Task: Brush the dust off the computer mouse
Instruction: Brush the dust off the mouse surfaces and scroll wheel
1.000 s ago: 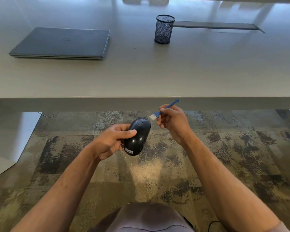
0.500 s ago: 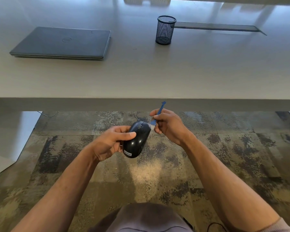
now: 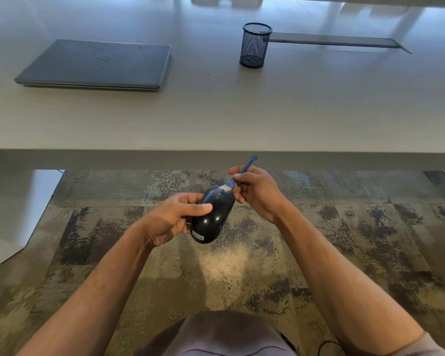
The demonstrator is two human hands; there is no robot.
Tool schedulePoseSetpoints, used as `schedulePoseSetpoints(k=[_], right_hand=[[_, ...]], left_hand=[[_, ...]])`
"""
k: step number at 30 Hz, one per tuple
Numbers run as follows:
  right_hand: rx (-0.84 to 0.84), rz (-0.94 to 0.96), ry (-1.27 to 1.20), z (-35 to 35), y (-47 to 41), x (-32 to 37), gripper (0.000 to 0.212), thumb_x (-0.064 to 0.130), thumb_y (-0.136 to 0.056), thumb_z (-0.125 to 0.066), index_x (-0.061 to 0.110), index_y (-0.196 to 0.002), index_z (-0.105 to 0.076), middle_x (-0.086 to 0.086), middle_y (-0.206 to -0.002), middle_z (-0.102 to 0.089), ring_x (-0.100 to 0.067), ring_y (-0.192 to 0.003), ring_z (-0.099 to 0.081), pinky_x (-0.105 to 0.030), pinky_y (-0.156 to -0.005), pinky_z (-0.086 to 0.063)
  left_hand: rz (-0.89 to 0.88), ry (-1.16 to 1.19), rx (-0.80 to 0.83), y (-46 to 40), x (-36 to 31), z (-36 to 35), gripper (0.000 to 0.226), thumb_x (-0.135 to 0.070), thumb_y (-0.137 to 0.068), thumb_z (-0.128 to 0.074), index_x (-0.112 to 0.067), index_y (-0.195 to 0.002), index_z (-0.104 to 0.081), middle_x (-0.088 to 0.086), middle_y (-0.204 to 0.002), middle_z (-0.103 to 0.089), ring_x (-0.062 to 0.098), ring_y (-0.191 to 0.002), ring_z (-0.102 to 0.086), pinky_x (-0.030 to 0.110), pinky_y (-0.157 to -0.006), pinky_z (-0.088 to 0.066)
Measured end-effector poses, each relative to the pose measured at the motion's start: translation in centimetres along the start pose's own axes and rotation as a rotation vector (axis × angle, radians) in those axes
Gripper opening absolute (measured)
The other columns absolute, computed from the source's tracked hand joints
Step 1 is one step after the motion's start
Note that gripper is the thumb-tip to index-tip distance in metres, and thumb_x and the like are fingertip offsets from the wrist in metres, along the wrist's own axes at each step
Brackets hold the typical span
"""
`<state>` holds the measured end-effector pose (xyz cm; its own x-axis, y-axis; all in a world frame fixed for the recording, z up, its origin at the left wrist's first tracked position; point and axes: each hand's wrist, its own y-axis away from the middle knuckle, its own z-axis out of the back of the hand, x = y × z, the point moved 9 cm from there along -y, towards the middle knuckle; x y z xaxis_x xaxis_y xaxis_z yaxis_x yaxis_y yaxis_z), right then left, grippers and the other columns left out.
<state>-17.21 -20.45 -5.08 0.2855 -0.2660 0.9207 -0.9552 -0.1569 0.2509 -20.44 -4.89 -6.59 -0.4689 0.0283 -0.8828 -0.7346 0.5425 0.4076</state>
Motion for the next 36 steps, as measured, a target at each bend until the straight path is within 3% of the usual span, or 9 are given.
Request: schedulePoseSetpoints(k=[10, 12, 15, 20, 25, 31, 36], right_hand=[[0.060, -0.028, 0.012, 1.1, 1.3, -0.7, 0.021, -0.005, -0.096, -0.040, -0.001, -0.103, -0.059, -0.014, -0.064, -0.048, -0.018, -0.046, -0.048, -0.025, -0.043, -0.040], [0.006, 0.023, -0.020, 1.5, 1.3, 0.0, 0.018, -0.004, -0.097, -0.042, 0.001, -0.100, -0.059, -0.013, -0.062, -0.051, -0.019, -0.047, -0.050, -0.025, -0.043, -0.041], [-0.123, 0.150, -0.064, 2.0, 1.2, 1.4, 0.014, 0.000, -0.101, -0.044, 0.004, -0.095, -0.056, -0.011, -0.067, -0.060, -0.021, -0.057, -0.057, -0.025, -0.049, -0.045], [-0.162, 0.262, 0.125, 1.3, 1.7, 1.1, 0.007, 0.002, -0.101, -0.052, 0.003, -0.101, -0.059, -0.009, -0.084, -0.070, -0.020, -0.076, -0.068, -0.031, -0.065, -0.055], [-0.165, 0.316, 0.084, 0.7, 3.2, 0.2, 0.008, 0.000, -0.097, -0.055, 0.004, -0.099, -0.062, -0.003, -0.078, -0.072, -0.015, -0.071, -0.067, -0.032, -0.071, -0.057], [-0.106, 0.314, -0.006, 0.1, 4.9, -1.2, 0.016, 0.004, -0.091, -0.063, 0.018, -0.091, -0.072, -0.004, -0.079, -0.072, -0.017, -0.071, -0.061, -0.030, -0.073, -0.052], [-0.313, 0.349, 0.109, 2.0, 4.8, 1.3, 0.016, 0.000, -0.092, -0.065, 0.014, -0.093, -0.070, 0.004, -0.083, -0.075, -0.008, -0.079, -0.068, -0.022, -0.072, -0.053]], left_hand=[[0.002, 0.023, -0.035, -0.1, 0.2, 0.7, 0.041, -0.020, -0.073, -0.070, -0.004, -0.111, -0.066, 0.018, -0.104, -0.070, 0.031, -0.093, -0.068, 0.040, -0.081, -0.057], [-0.001, 0.032, -0.043, -0.2, 0.1, 0.9, 0.041, -0.021, -0.073, -0.070, -0.005, -0.111, -0.066, 0.017, -0.103, -0.070, 0.031, -0.093, -0.067, 0.042, -0.082, -0.056], [-0.002, 0.057, -0.054, -0.3, 0.1, 0.8, 0.040, -0.022, -0.073, -0.069, -0.006, -0.109, -0.065, 0.015, -0.100, -0.072, 0.029, -0.092, -0.068, 0.040, -0.081, -0.056], [-0.011, 0.117, -0.085, -0.4, -0.1, 1.1, 0.037, -0.021, -0.073, -0.069, -0.006, -0.107, -0.066, 0.014, -0.097, -0.072, 0.027, -0.087, -0.069, 0.037, -0.075, -0.058], [-0.037, 0.164, -0.143, -0.2, -0.6, 1.8, 0.036, -0.018, -0.076, -0.072, -0.004, -0.108, -0.063, 0.011, -0.093, -0.073, 0.024, -0.083, -0.071, 0.034, -0.063, -0.058], [-0.049, 0.194, -0.187, 0.0, -1.0, 2.4, 0.035, -0.019, -0.076, -0.064, -0.004, -0.107, -0.061, 0.010, -0.089, -0.074, 0.022, -0.079, -0.072, 0.033, -0.060, -0.058], [-0.047, 0.183, -0.157, 0.0, -1.1, 1.8, 0.036, -0.019, -0.077, -0.064, -0.003, -0.110, -0.061, 0.012, -0.095, -0.074, 0.025, -0.085, -0.071, 0.035, -0.065, -0.059]])
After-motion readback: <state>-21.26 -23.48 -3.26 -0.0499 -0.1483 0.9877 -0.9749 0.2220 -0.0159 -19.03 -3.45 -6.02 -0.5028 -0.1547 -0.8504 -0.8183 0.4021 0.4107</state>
